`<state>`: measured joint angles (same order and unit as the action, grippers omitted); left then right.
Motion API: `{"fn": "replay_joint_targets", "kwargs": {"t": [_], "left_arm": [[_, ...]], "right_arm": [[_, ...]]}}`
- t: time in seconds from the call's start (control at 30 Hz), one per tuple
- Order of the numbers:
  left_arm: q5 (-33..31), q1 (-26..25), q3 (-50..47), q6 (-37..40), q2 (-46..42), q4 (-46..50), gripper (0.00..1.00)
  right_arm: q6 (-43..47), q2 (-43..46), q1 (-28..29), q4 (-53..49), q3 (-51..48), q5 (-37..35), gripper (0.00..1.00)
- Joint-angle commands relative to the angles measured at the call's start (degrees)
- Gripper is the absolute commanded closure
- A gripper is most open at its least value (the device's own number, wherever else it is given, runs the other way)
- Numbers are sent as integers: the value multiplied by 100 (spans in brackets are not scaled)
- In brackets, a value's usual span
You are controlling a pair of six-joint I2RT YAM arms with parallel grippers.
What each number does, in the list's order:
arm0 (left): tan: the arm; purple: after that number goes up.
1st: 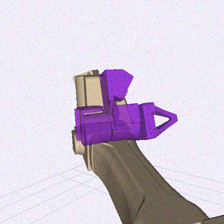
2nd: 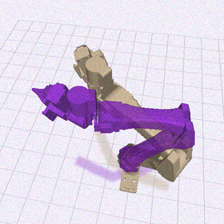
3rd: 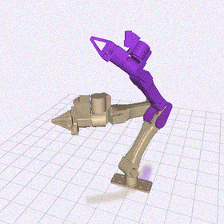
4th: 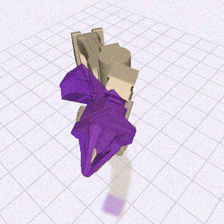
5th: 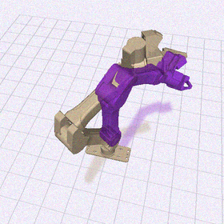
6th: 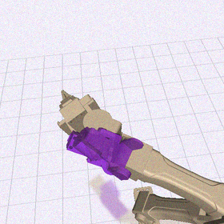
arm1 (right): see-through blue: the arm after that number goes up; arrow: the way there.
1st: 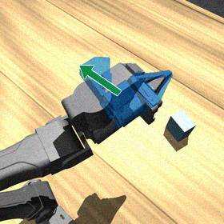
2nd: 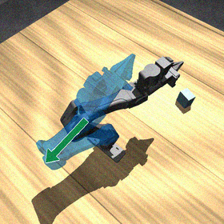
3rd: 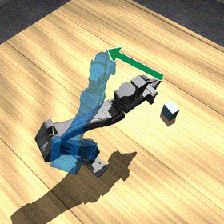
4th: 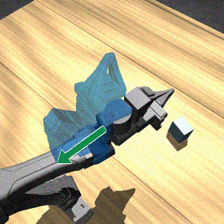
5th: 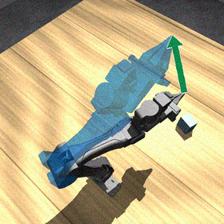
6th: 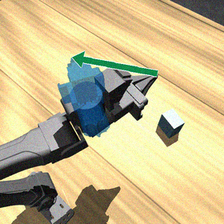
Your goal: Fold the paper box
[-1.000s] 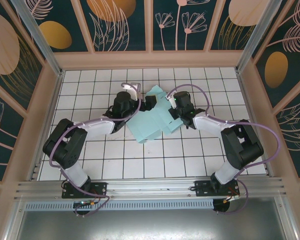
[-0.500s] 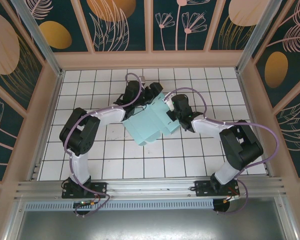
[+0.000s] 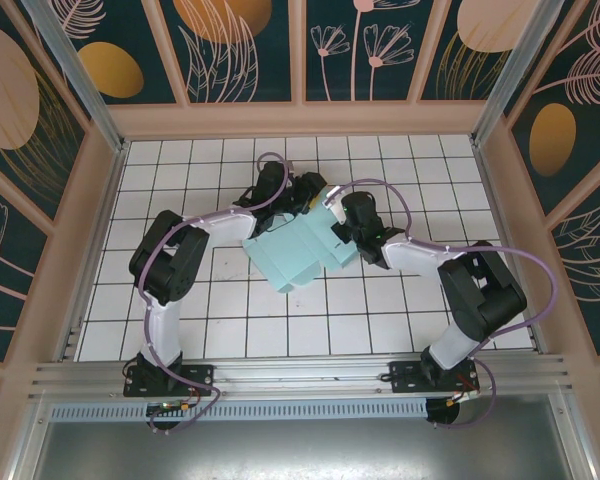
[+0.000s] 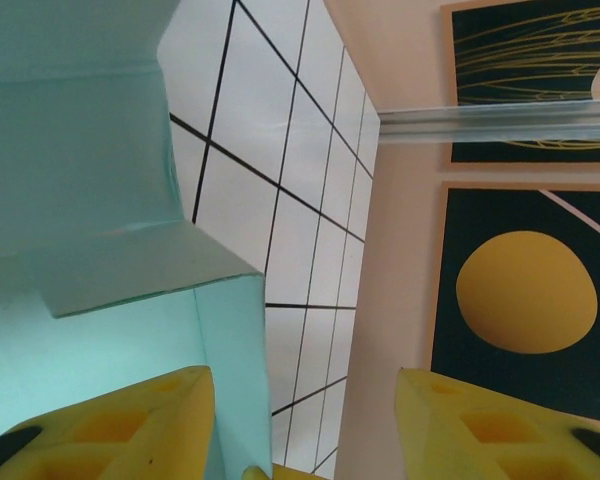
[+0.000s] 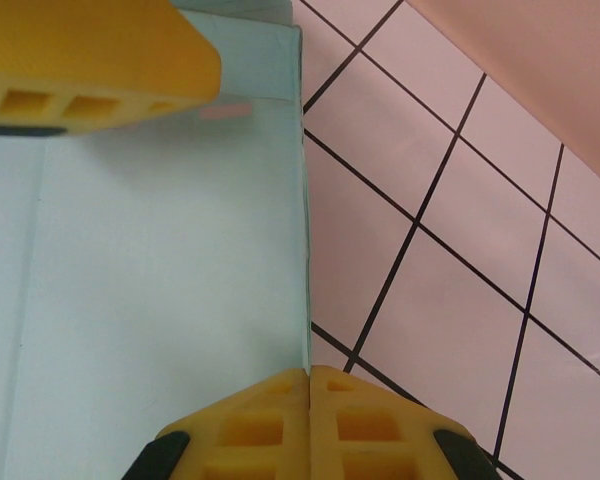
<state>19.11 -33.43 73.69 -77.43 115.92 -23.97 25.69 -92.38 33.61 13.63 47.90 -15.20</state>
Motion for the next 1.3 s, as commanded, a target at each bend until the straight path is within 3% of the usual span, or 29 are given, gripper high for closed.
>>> {"fn": "replay_joint_targets", "kwargs": {"t": [0.0,0.53,0.77,0.93,1.13,1.27], "left_arm": [[144,-20,167,-207,189,80,52],[273,-21,357,-255,410,384,89],[342,-21,339,-266,442,368,99],[373,-21,348,-198,457,389,100],[365,-19,322,-141,449,353,100],[362,-23,321,-123,440,352,100]], "right_arm": [[142,141,107,197,-43,-107,100],[392,33,197,98,101,-312,100],[471,-15,212,27,121,-361,100],[492,-25,224,-8,120,-396,100],[298,16,132,-100,136,-197,90],[-28,254,-189,-159,39,407,72]]}}
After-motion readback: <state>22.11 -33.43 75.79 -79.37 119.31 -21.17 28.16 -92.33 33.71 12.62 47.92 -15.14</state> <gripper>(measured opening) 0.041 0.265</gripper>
